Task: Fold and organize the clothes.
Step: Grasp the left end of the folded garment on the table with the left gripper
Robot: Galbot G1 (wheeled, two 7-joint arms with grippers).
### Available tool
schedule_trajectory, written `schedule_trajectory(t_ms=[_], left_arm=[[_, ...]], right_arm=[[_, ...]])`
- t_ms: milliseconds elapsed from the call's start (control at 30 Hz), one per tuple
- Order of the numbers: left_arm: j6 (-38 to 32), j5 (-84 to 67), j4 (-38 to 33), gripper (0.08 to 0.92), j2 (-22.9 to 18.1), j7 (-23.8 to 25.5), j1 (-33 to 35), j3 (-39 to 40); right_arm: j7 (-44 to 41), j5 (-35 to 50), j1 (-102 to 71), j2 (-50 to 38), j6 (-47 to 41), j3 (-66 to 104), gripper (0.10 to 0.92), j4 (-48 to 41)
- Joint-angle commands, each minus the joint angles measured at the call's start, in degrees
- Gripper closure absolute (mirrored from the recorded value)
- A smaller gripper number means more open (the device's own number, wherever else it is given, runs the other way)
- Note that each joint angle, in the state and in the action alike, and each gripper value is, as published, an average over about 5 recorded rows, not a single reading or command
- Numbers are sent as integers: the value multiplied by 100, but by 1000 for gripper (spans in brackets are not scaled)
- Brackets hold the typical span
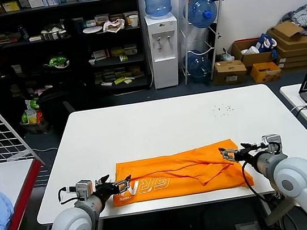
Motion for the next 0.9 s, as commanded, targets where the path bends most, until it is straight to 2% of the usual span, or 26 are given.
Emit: schedule_trajectory(t_ms=[33, 400, 500, 900], left_arm=[[12, -344, 219, 91, -48, -2, 39, -63], [75, -645, 404, 79, -10, -31, -207, 112], [72, -588, 437, 98, 15, -24, -226, 170], [79, -562, 338, 422, 119, -15, -198, 325]], right_arm=[[10, -2, -63, -2, -51, 41, 108, 42], [6, -14, -35, 20, -45, 29, 104, -14], [1, -16, -24, 30, -42, 21, 104, -35], [-5, -20, -14, 42, -33, 25, 104, -44]])
